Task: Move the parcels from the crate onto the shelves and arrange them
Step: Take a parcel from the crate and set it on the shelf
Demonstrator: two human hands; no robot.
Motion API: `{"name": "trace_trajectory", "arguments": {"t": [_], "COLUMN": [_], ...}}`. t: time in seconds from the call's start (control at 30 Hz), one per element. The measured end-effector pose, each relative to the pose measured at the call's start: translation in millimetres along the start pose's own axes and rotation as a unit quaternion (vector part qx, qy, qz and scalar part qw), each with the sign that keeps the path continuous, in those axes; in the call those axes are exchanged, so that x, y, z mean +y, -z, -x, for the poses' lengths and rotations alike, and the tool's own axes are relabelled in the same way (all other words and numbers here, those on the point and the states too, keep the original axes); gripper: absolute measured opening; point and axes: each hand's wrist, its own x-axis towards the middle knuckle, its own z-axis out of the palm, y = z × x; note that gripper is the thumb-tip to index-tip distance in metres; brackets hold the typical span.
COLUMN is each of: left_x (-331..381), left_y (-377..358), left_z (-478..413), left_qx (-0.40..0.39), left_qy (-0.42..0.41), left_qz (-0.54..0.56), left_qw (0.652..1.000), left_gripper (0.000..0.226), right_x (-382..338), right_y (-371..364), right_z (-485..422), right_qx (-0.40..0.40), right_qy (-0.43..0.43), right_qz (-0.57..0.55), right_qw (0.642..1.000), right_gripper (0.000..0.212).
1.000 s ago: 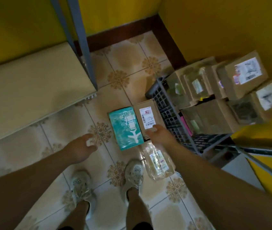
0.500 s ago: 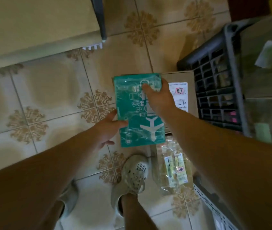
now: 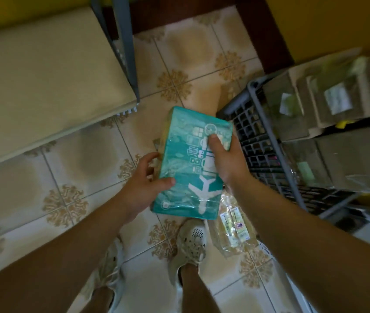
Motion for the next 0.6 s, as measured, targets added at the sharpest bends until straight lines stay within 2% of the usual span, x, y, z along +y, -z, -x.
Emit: {"name": "trace_trajectory", "arguments": {"t": [0.07,0.17,0.23,0.3,0.47,0.6], "left_x": [19.7,55.7,81.9,105.2,176.5,211.3], "left_y": [6.4,14.0,18.2,22.6,11.6,-15.7], "left_z": [22.7,65.7,100.3,133.2,247.5,337.3], "left_qx": [0.008,0.002,0.005,0.003,-0.007,-0.016], "left_qy": [-0.034,-0.086,-0.118,-0.154,-0.262,-0.358], "left_qz": [-0.042,-0.131,-0.203,-0.267,-0.455,-0.557], "left_qw": [0.998,0.988,0.972,0.951,0.851,0.749], "left_gripper": [0.068,0.075,0.081,0.09,0.099,0.1], "right_x": [-17.9,-51.7,-77.2,-103.6,-158.0,-182.2], "right_y": [3.2,8.7,16.2,28.5,69.5,102.2], "right_z": [29.5,83.4,122.6,164.3,269.8,347.0], "right_qx": [0.024,0.05,0.068,0.098,0.16,0.212], "right_qy": [0.008,0.013,0.024,0.034,0.054,0.049], "right_qz": [-0.015,-0.031,-0.04,-0.011,-0.054,-0.133], "right_qw": [1.0,0.998,0.997,0.995,0.984,0.967], "right_gripper": [0.044,0.084,0.091,0.087,0.081,0.093]}}
